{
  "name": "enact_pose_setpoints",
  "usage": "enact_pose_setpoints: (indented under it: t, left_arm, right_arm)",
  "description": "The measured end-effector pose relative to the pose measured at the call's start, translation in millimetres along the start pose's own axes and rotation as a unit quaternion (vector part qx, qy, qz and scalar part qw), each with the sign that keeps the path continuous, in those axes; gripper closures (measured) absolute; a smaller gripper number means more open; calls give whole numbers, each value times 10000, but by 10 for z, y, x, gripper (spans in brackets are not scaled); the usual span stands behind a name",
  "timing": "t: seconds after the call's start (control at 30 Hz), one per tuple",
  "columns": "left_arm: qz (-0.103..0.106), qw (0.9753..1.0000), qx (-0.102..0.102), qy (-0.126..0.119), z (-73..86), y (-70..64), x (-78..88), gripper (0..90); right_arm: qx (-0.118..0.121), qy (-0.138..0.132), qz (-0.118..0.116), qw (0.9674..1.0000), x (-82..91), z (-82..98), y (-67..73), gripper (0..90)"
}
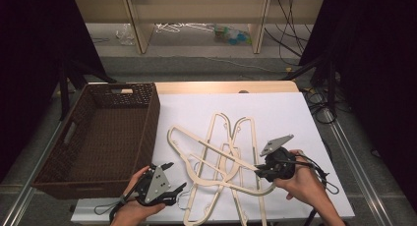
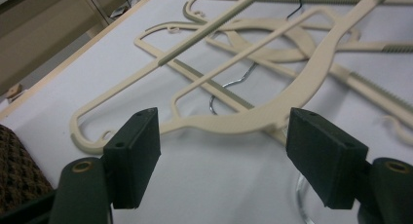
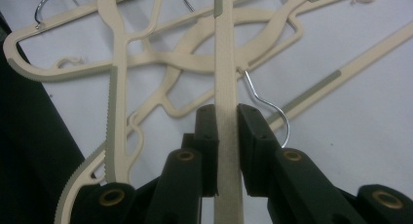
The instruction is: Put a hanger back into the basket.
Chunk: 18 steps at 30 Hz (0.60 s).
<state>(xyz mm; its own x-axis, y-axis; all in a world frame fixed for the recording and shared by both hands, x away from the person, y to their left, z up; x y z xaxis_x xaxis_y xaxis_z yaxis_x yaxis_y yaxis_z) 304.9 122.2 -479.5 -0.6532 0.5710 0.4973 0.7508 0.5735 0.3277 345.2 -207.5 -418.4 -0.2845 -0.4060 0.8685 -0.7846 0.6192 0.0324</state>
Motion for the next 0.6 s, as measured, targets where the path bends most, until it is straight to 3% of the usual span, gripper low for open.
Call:
enact_pose_setpoints:
  t: [0.07,0.13,0.17,0.23,0.27,0.3,0.33,0.37,0.4,0.47,0.5,0.6]
  left_arm:
    - [-46,9997,-192,152,12,3,-60,289]
    - [-70,9996,-242,127,7,-13,-123,290]
    - [-46,9981,-565,261,-3,-24,-205,293]
    - [-16,9976,-645,256,-9,-42,-254,296]
    - [10,9948,-947,373,-8,-60,-313,301]
    - [10,9948,-947,373,-8,-60,-313,303]
    - [55,9928,-1104,453,-5,-75,-359,303]
    - [49,9924,-1142,453,-2,-88,-384,302]
    - [67,9895,-1333,550,1,-86,-391,306]
    - [37,9897,-1331,521,3,-96,-408,309]
    - [60,9858,-1542,661,6,-92,-419,309]
    - [15,9847,-1632,604,2,-118,-458,314]
  right_arm:
    - [20,5,7,10000,51,30,-24,801]
    - [18,25,10,10000,71,43,-28,801]
    - [-8,51,6,10000,104,59,-29,801]
    - [18,39,-6,10000,109,62,-37,801]
    - [37,28,-12,10000,125,63,-42,801]
    - [37,28,-12,10000,125,63,-42,801]
    - [44,16,-2,10000,128,63,-44,800]
    - [5,51,-24,10000,142,64,-45,800]
    - [58,12,-51,10000,148,68,-62,801]
    - [50,2,-79,10000,160,71,-71,801]
    - [50,-2,-62,10000,174,70,-78,801]
    - [64,-30,-110,9999,187,61,-81,801]
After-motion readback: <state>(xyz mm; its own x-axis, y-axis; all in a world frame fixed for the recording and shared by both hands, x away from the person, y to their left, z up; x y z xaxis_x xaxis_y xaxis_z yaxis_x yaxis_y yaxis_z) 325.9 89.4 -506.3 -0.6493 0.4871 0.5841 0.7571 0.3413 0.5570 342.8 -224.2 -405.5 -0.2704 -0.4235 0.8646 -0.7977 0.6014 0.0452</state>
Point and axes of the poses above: each handheld gripper's, and its own axes: x roughly backward along the jaws, z roughly out of its underside, y roughly to its left, the point moved 3 cm from there along -x, roughly forward along the jaws, and after that the axes turned 2 degrees about -x, right-handed, at the moved point
